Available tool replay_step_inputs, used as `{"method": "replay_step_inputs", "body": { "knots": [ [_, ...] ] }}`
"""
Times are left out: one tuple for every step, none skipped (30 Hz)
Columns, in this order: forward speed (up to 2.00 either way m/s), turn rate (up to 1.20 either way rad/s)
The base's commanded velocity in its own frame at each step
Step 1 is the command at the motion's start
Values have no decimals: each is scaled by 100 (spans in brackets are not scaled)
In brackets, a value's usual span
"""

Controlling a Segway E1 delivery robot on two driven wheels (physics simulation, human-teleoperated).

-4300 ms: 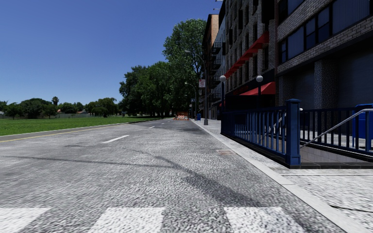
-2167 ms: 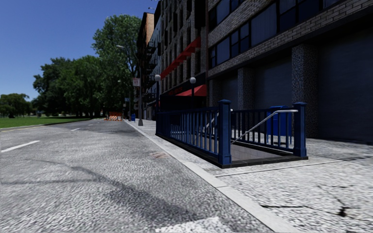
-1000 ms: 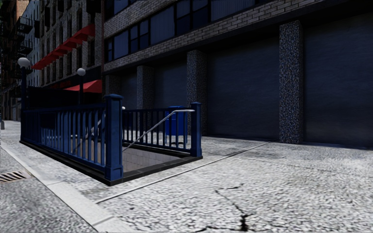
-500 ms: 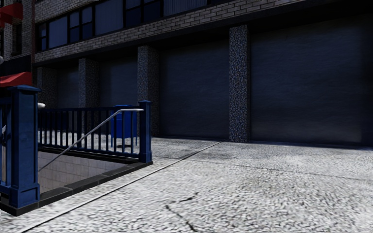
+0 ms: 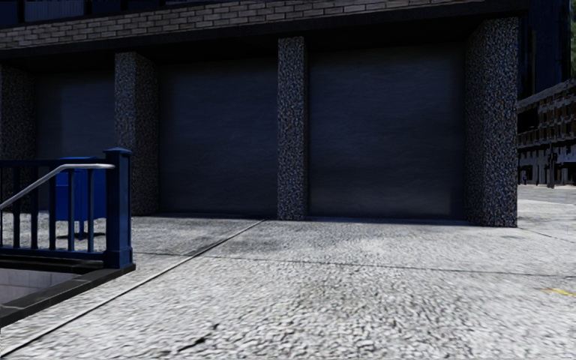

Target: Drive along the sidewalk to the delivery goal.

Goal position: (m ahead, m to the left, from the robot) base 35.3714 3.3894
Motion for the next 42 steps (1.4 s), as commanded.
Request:
{"method": "replay_step_inputs", "body": {
  "knots": [
    [65,-65],
    [65,-65],
    [65,-65],
    [65,-65],
    [65,-65],
    [65,-65],
    [65,-65],
    [65,-65],
    [65,-65],
    [65,-65],
    [65,-65],
    [65,-65],
    [65,-65],
    [64,-65],
    [64,-65],
    [64,-65],
    [64,-65],
    [64,-65],
    [64,-65],
    [64,-65],
    [64,-65],
    [64,-65],
    [64,-63],
    [64,-62],
    [64,-61],
    [64,-61],
    [64,-61],
    [64,-60],
    [64,-59],
    [64,-59],
    [64,-58],
    [64,-57],
    [64,-56],
    [64,-56],
    [64,-56],
    [64,-56],
    [64,-56],
    [64,-56],
    [64,-56],
    [64,-56],
    [64,-56],
    [64,-56]
  ]
}}
